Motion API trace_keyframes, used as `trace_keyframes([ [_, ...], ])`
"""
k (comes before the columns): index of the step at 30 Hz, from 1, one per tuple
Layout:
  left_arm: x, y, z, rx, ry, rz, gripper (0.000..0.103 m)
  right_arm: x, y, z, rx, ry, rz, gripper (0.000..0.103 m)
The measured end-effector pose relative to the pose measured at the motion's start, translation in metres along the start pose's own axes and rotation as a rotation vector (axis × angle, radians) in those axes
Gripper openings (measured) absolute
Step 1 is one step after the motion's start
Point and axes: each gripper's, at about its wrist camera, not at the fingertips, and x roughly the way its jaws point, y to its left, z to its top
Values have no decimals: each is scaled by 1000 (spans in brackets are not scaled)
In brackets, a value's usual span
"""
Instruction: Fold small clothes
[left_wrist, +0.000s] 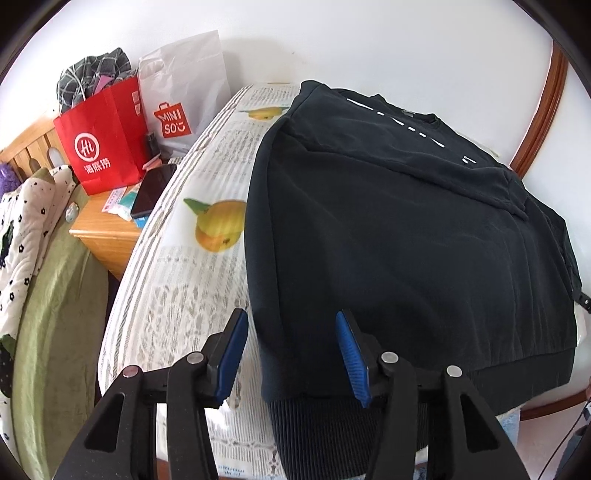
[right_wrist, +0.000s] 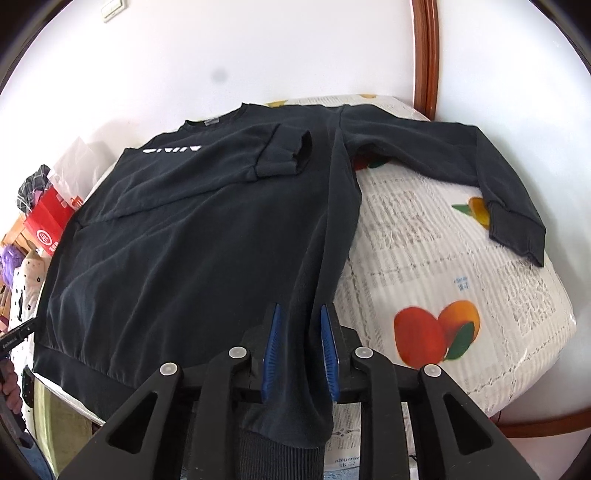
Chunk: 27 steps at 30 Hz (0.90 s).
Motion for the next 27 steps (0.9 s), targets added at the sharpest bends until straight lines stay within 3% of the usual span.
trace_keyframes([
  [5,9,-3,22,2,-8,9,47,2,24,33,-12,-45,44,33],
  [8,17,-5,39,10,-5,10,47,17,52,62,-24,-56,88,33],
  [20,63,1,122,23,-24,64,46,110,223,197,-258,-77,232,30],
  [27,97,5,151,12,-25,91,36,178,304,245,-358,-43,308,30],
])
